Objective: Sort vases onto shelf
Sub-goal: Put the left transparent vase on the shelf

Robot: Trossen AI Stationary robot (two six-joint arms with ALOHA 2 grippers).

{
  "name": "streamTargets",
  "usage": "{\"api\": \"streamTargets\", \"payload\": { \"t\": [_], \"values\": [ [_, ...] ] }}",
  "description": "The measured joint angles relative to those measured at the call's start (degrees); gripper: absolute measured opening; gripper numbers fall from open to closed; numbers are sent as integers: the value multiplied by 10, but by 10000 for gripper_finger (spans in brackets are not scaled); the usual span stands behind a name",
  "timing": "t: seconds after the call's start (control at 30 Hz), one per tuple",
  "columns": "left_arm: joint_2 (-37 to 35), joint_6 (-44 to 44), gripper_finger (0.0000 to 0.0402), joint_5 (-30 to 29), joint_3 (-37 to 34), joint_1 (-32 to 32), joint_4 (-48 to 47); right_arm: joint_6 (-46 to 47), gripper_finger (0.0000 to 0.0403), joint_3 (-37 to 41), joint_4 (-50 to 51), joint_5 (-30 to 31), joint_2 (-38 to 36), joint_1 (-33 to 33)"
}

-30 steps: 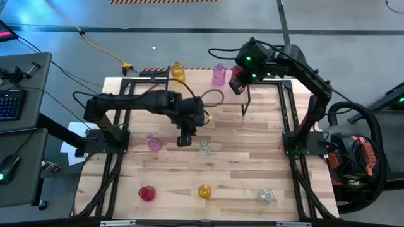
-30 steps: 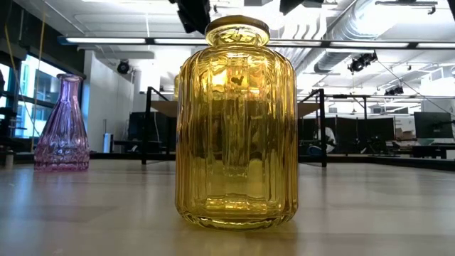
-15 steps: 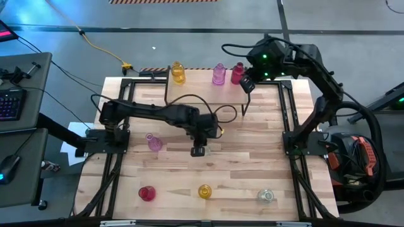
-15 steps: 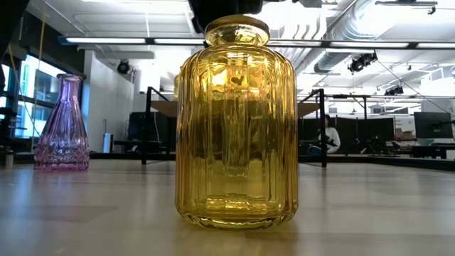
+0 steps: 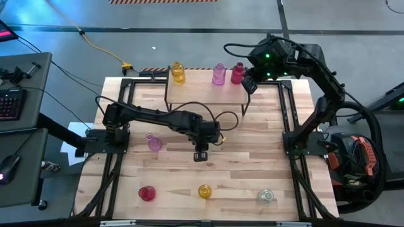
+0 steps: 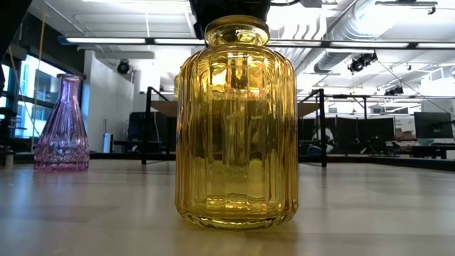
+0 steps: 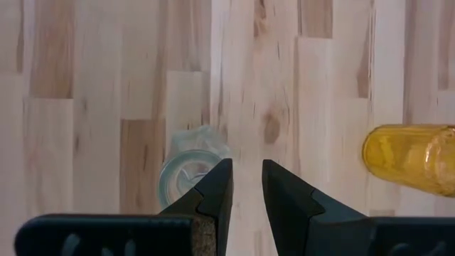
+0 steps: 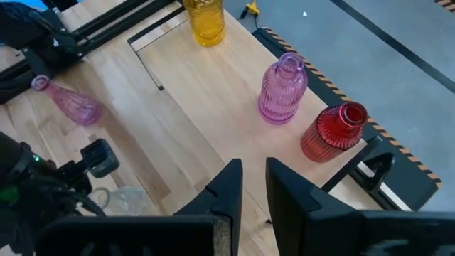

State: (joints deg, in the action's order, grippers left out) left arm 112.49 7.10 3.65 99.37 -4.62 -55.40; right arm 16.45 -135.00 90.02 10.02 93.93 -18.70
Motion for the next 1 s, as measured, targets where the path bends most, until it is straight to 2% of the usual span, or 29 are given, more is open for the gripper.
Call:
{"api": "streamTargets", "payload": {
  "t": [0.47,1.0],
  "values": [
    [1,43,71,-31,6,-5,-15,-5,46,0,0,-1,0,0],
    [-11,49,71,-56,5,-4,-43,-5,46,0,0,-1,0,0]
  ]
}}
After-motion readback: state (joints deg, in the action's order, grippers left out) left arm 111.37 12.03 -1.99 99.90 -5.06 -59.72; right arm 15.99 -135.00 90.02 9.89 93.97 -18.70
